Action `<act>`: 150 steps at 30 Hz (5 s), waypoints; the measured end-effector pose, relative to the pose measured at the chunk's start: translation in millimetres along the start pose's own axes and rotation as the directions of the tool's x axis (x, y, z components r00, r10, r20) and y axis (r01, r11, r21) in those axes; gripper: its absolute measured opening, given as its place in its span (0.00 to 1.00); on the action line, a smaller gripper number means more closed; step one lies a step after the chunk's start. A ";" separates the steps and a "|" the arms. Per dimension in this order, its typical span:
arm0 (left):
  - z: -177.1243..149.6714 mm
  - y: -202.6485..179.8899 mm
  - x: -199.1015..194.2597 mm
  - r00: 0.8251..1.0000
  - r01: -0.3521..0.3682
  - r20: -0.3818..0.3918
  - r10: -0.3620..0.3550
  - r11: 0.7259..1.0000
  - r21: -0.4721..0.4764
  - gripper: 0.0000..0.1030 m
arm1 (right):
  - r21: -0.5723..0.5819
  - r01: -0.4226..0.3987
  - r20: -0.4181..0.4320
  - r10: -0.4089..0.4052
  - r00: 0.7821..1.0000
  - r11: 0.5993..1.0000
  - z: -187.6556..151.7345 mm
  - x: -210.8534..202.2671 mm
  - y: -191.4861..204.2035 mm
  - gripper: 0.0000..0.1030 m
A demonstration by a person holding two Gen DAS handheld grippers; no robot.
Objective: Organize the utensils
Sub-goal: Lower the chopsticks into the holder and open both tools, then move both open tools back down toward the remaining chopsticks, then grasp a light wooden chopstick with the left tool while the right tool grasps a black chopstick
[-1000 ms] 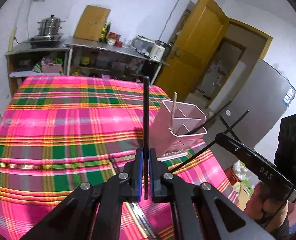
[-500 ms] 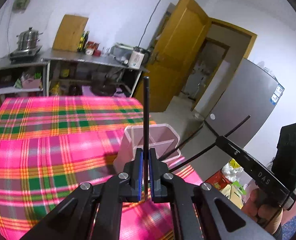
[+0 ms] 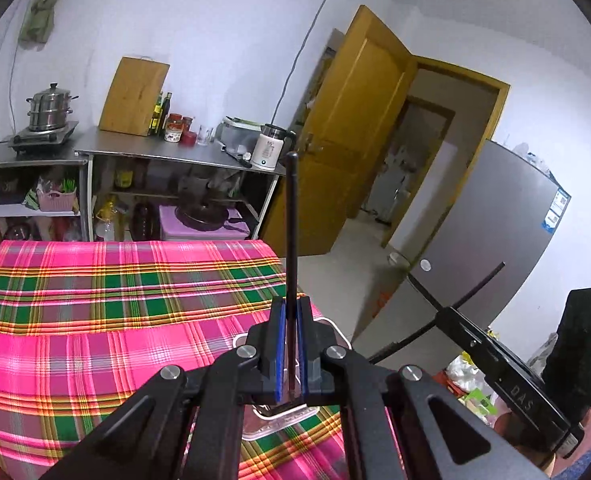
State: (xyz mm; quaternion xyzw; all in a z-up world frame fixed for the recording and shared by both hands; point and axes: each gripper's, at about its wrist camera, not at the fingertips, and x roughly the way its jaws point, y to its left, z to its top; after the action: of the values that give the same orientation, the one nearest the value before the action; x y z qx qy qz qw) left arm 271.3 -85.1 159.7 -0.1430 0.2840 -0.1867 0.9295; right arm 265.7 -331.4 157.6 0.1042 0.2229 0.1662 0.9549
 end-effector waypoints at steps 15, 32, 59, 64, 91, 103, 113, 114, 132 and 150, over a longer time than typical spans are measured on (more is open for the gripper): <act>-35.4 10.8 47.9 0.997 -0.036 -0.072 0.037 0.999 0.027 0.05 | -0.016 0.000 -0.065 -0.001 0.998 1.000 -39.7 34.3 0.3 0.05; -53.1 11.9 55.5 0.991 -0.031 -0.128 0.038 0.998 0.057 0.10 | -0.009 0.028 -0.173 -0.029 0.985 1.000 -62.2 56.2 -15.0 0.08; -108.0 24.7 -45.6 0.995 -0.074 -0.058 0.076 0.997 0.038 0.16 | -0.093 -0.012 -0.154 -0.002 0.988 0.996 -101.8 -13.9 27.4 0.25; -129.6 28.3 -55.3 0.993 -0.090 -0.074 0.093 0.995 0.036 0.16 | -0.114 -0.028 -0.178 0.007 0.984 0.993 -117.5 -19.1 38.7 0.25; -229.2 120.2 -3.7 0.916 -0.273 -0.335 0.219 0.954 -0.122 0.27 | -0.123 -0.114 -0.360 0.063 0.931 0.986 -182.1 22.8 57.6 0.25; -233.4 103.1 19.9 0.891 -0.339 -0.324 0.317 0.941 -0.010 0.41 | -0.106 -0.115 -0.380 0.067 0.923 0.988 -187.9 31.8 52.3 0.25; -241.2 96.0 21.7 0.872 -0.392 -0.286 0.398 0.916 0.080 0.47 | -0.096 -0.103 -0.369 0.061 0.928 0.990 -186.0 26.3 46.0 0.25; -242.6 96.1 19.8 0.871 -0.394 -0.284 0.402 0.915 0.087 0.47 | -0.094 -0.103 -0.366 0.061 0.928 0.990 -185.4 24.9 45.7 0.25; -248.1 101.4 8.9 0.860 -0.417 -0.269 0.433 0.901 0.118 0.45 | -0.105 -0.109 -0.372 0.063 0.926 0.988 -186.1 27.6 49.9 0.25; -243.4 176.0 -46.9 0.846 -0.473 -0.295 0.444 0.881 -0.028 0.04 | -0.102 -0.243 -0.474 0.167 0.864 0.965 -209.3 71.8 97.2 0.25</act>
State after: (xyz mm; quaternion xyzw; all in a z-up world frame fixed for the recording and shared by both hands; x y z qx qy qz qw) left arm 140.5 52.5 -77.8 -0.0893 0.4475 0.0369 0.8891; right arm 203.6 -189.4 -27.8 0.0088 0.4172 0.3040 0.8564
